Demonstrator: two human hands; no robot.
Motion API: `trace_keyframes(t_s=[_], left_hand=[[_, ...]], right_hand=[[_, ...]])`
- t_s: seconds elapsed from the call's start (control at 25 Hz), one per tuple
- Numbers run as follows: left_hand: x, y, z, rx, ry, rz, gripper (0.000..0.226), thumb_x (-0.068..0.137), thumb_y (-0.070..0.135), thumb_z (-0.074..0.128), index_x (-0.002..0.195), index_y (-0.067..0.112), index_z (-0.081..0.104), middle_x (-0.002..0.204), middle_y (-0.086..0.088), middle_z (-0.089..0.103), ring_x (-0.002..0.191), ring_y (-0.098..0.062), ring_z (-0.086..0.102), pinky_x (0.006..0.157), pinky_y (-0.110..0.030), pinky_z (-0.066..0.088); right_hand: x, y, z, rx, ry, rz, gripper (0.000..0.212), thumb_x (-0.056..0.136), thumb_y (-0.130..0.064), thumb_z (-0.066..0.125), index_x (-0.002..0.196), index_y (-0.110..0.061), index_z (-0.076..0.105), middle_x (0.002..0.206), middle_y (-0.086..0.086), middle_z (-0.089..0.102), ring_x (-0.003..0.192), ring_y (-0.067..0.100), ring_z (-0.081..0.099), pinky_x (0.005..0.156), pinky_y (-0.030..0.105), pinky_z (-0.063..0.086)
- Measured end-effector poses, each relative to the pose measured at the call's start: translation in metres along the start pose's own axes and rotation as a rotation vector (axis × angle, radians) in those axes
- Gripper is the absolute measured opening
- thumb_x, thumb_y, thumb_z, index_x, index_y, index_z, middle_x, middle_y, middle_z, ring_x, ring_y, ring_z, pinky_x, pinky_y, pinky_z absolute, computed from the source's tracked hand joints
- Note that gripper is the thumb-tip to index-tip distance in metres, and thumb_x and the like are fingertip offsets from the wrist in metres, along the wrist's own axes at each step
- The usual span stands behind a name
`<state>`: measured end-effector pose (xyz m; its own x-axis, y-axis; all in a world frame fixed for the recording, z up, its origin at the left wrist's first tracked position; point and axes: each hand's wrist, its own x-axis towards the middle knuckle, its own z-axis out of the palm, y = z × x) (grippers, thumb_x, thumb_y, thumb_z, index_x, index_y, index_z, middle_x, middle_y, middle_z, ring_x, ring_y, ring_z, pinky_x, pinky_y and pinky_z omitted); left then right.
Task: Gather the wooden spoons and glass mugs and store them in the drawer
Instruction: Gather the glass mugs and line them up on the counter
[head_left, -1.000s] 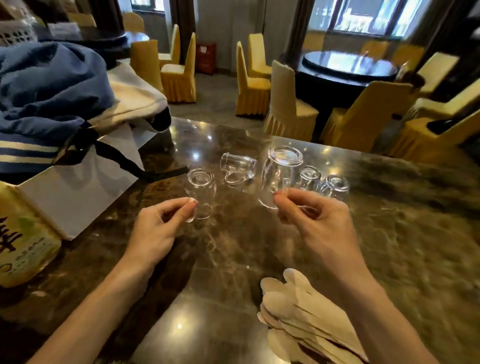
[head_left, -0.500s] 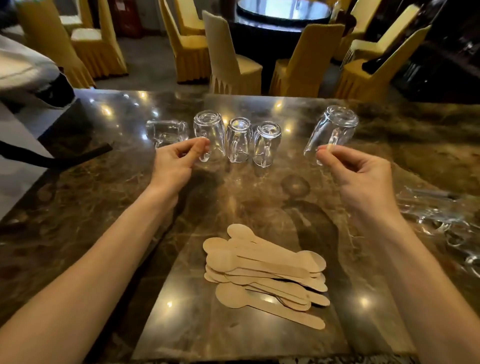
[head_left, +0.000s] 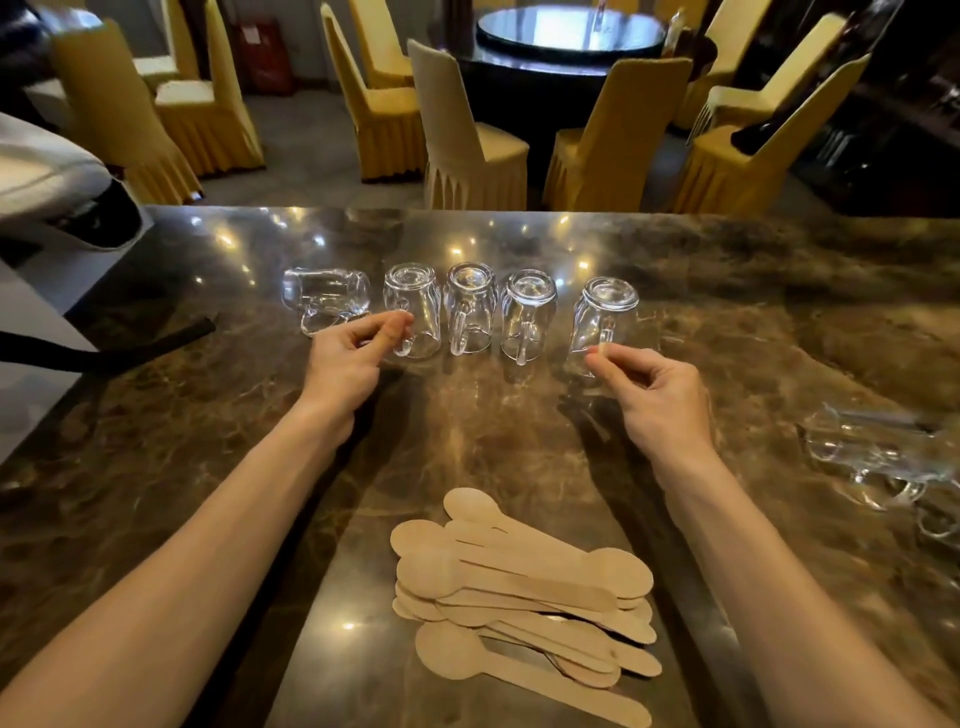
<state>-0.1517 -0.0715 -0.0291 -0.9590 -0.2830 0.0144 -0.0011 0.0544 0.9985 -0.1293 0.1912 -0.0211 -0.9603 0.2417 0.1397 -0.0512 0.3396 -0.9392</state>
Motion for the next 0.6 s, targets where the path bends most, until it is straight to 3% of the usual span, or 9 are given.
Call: trace_keyframes(t_s=[0.16, 0.4, 0.6], left_hand=[[0.006, -0.005, 0.001, -0.009, -0.003, -0.014, 0.014, 0.069, 0.042, 0.067, 0.077, 0.033, 0.075, 0.083, 0.01, 0.075, 0.088, -0.006, 0.067, 0.087, -0.031, 0.051], [0.004, -0.011, 0.003, 0.054, -0.013, -0.001, 0.018, 0.076, 0.04, 0.066, 0.09, 0.031, 0.072, 0.087, 0.012, 0.074, 0.086, 0.001, 0.065, 0.071, -0.011, 0.047], [0.005, -0.008, -0.004, 0.257, -0.057, 0.091, 0.012, 0.084, 0.04, 0.064, 0.092, 0.035, 0.07, 0.086, 0.02, 0.071, 0.078, 0.009, 0.063, 0.065, -0.005, 0.044]], right_hand=[[0.01, 0.002, 0.005, 0.041, 0.001, 0.031, 0.016, 0.078, -0.026, 0.074, 0.095, -0.026, 0.073, 0.08, -0.023, 0.066, 0.072, -0.016, 0.06, 0.067, 0.0, 0.044], [0.013, 0.006, 0.006, 0.019, -0.024, 0.034, 0.02, 0.081, -0.027, 0.071, 0.101, -0.029, 0.069, 0.084, -0.023, 0.064, 0.082, -0.009, 0.059, 0.07, 0.009, 0.043], [0.012, 0.007, 0.007, -0.045, -0.058, -0.006, 0.016, 0.081, -0.028, 0.071, 0.097, -0.029, 0.07, 0.082, -0.023, 0.064, 0.073, -0.017, 0.059, 0.065, 0.002, 0.043]])
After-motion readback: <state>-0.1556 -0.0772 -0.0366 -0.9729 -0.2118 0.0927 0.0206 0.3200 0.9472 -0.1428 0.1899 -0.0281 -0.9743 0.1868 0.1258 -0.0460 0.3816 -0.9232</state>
